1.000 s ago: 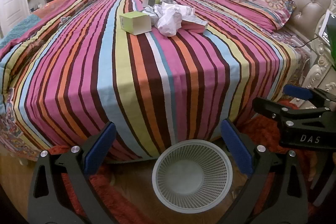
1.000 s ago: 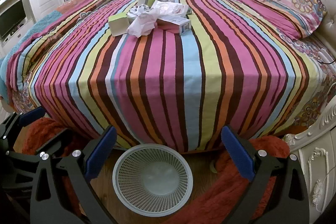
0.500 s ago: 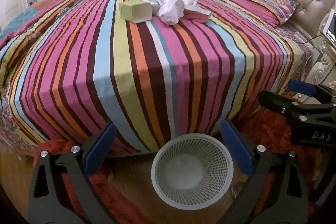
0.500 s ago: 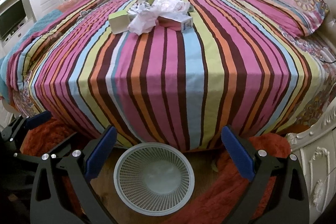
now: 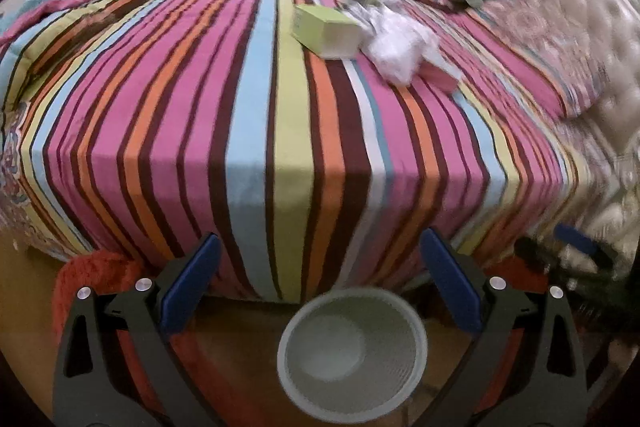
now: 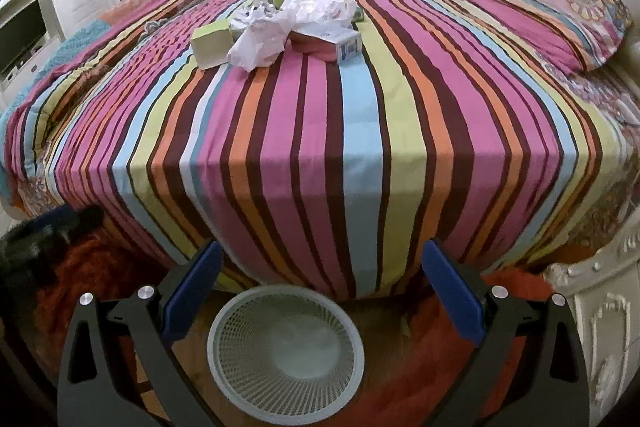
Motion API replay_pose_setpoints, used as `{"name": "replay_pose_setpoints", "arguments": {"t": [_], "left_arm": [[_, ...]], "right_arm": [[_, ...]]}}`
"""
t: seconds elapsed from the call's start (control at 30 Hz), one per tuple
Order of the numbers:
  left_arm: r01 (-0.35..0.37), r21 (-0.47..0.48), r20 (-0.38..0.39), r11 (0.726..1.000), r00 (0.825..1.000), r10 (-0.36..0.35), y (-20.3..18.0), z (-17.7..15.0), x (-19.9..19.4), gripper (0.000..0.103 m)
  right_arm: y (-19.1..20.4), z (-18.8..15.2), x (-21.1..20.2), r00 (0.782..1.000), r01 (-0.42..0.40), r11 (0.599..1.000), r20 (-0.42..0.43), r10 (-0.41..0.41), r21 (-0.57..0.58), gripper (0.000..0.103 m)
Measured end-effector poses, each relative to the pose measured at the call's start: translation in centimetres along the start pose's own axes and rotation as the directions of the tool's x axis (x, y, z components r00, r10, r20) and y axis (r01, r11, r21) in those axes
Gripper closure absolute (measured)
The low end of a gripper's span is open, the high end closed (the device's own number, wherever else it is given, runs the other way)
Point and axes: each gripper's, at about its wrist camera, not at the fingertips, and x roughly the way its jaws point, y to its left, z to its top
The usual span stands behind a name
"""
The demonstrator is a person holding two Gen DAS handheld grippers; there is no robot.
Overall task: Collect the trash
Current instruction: 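Grasp the green DHC box with the left tool while the right tool grasps the white leaflet card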
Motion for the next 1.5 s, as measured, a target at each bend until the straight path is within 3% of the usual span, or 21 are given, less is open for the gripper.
{"name": "replay_pose_setpoints", "arguments": {"t": [0.23, 0.4, 0.7, 0.9, 1.07, 1.5], "left_arm": [[-0.016, -0.032, 0.028, 0.999, 0.999, 0.017, -0.2, 6.0, 2.5, 0.006], [-0.012, -0.049, 0.044, 0.999, 0.999, 0.015, -1.1, 10.9, 5.3, 0.006], [-0.070, -0.117, 0.010, 0.991, 0.997, 0.072, -2.2, 17.1, 11.0, 0.006], [-0.065, -0.181, -0.025, 0.981, 0.998, 0.062, -2.4, 19.0, 13.8, 0.006], [-0.112, -0.155, -0.071, 0.982, 0.992, 0.102, -3.2, 19.8, 16.3, 0.006], [-0.205, -0.097, -0.103, 0.974, 0.975, 0.195, -1.4, 22.1, 19.3, 0.006]], "right_arm": [[-0.5, 4.5, 2.5, 0.999, -0.038, 0.999, 0.029, 0.039, -0.038, 0.008], [-0.9, 8.5, 4.6, 0.998, -0.006, 0.993, 0.058, 0.013, -0.115, 0.008], [-2.8, 13.4, 8.5, 0.999, -0.020, 0.989, 0.046, 0.027, -0.143, 0.008], [-3.2, 15.0, 10.4, 0.999, -0.029, 0.984, 0.022, 0.033, -0.174, 0.008], [-3.1, 15.8, 11.6, 0.999, -0.046, 0.978, 0.003, 0.047, -0.203, 0.008], [-2.2, 17.8, 14.5, 0.997, -0.082, 0.963, -0.026, 0.078, -0.255, 0.008]]}}
